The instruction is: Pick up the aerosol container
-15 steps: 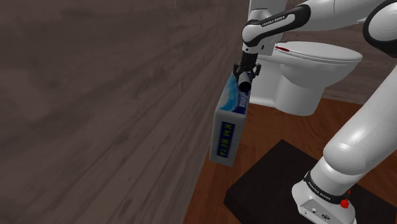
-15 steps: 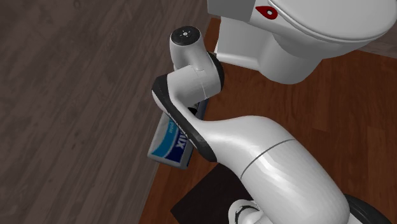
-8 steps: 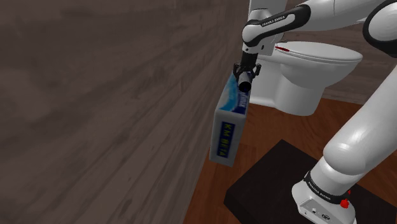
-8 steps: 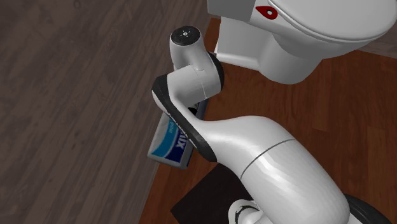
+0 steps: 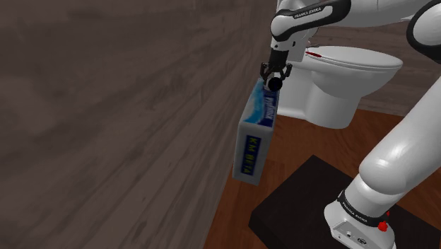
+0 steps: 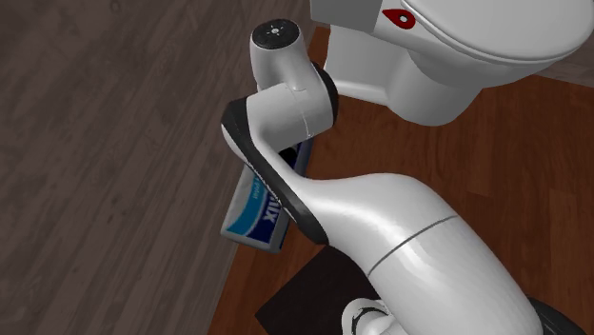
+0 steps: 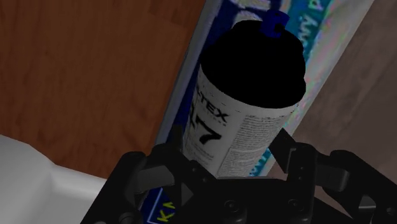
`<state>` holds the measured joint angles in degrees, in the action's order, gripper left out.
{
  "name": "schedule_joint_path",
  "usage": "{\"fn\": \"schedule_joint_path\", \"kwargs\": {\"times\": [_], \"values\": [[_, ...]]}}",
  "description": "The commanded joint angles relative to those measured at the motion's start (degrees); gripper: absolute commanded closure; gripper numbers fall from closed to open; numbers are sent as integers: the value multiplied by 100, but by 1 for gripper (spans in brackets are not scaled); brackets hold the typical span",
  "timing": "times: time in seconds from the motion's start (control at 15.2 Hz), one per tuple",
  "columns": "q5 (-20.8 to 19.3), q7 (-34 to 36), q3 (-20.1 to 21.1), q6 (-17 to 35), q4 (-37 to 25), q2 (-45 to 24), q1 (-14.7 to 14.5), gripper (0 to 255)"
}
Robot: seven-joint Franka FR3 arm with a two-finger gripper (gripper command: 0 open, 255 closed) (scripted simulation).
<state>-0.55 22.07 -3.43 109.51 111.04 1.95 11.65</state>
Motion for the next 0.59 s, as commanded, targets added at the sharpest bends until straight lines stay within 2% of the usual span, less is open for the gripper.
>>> {"fn": "schedule_joint_path", "kwargs": {"times": [0.0, 0.4, 0.53], "values": [[-1, -7, -3, -144, -123, 23, 3, 255], [-2, -9, -2, -602, -549, 55, 2, 255], [-2, -9, -2, -613, -560, 55, 2, 255]]}}
